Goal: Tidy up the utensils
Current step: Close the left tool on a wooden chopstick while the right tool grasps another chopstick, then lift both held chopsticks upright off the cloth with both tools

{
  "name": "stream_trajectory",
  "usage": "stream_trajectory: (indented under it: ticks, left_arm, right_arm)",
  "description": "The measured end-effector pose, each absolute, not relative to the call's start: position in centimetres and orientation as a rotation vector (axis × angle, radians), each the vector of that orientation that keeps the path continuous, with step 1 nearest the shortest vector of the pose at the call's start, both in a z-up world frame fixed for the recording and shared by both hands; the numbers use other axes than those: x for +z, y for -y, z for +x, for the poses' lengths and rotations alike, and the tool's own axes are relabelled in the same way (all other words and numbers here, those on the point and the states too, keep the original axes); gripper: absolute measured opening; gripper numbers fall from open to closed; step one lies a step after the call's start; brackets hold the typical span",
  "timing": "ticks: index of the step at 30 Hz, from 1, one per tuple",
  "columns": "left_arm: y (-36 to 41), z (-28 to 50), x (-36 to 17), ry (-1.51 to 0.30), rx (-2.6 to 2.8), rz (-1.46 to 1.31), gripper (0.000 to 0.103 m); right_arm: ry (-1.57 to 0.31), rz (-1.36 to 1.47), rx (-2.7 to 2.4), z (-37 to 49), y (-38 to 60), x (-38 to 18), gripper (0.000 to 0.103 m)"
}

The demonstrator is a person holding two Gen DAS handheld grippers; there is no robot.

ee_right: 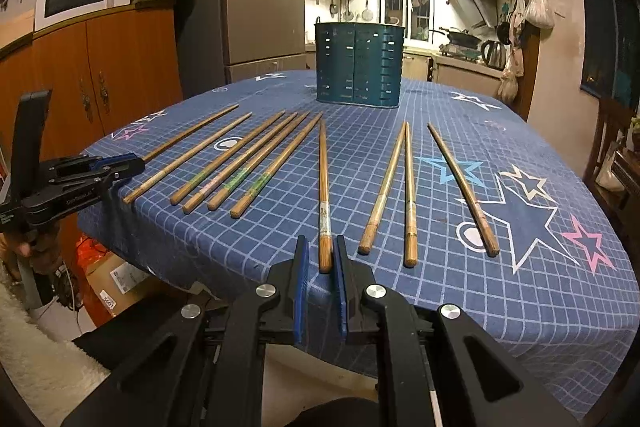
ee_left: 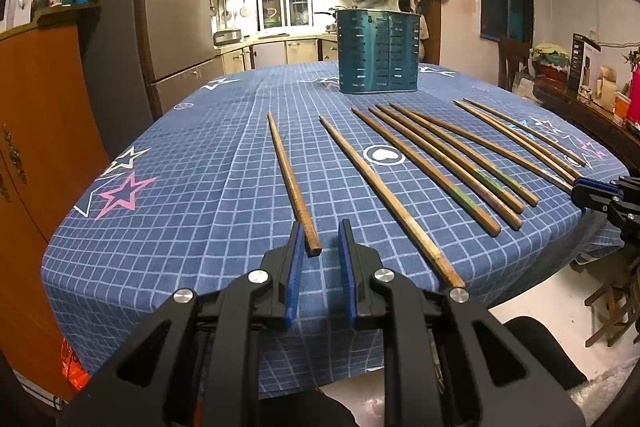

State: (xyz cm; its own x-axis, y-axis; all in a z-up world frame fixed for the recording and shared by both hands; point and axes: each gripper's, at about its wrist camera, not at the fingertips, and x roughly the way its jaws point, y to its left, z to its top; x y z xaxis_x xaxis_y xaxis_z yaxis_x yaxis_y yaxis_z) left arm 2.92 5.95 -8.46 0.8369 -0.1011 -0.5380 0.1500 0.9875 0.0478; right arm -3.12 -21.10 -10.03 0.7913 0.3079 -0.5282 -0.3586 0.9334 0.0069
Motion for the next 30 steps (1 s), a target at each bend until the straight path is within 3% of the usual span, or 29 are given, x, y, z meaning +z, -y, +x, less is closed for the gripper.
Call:
stream_trajectory:
  ticks: [9, 12, 14, 30]
  left_arm:
    - [-5.8, 2.5, -8.6, -0.541, -0.126, 0.097, 0.016]
    - [-5.7, 2.2, -8.7, -0.528, -0.129, 0.097, 0.007]
    - [-5.7, 2.1, -8.7, -0.524, -0.128, 0.1, 0.007]
    - [-6.1, 1.0, -6.5, -0.455, -0.114, 0.107, 0.006]
  right_arm:
    - [-0.519, -0.093, 0.343, -3.4, 20.9, -10.3, 0.014]
    - [-0.517, -0.07, 0.332, -3.5, 20.9, -10.4, 0.012]
    - [-0.52, -0.054, 0.332, -3.6, 20.8, -10.3, 0.008]
    - [-0.481, 0.027, 0.282, -5.1, 20.9, -7.1, 0.008]
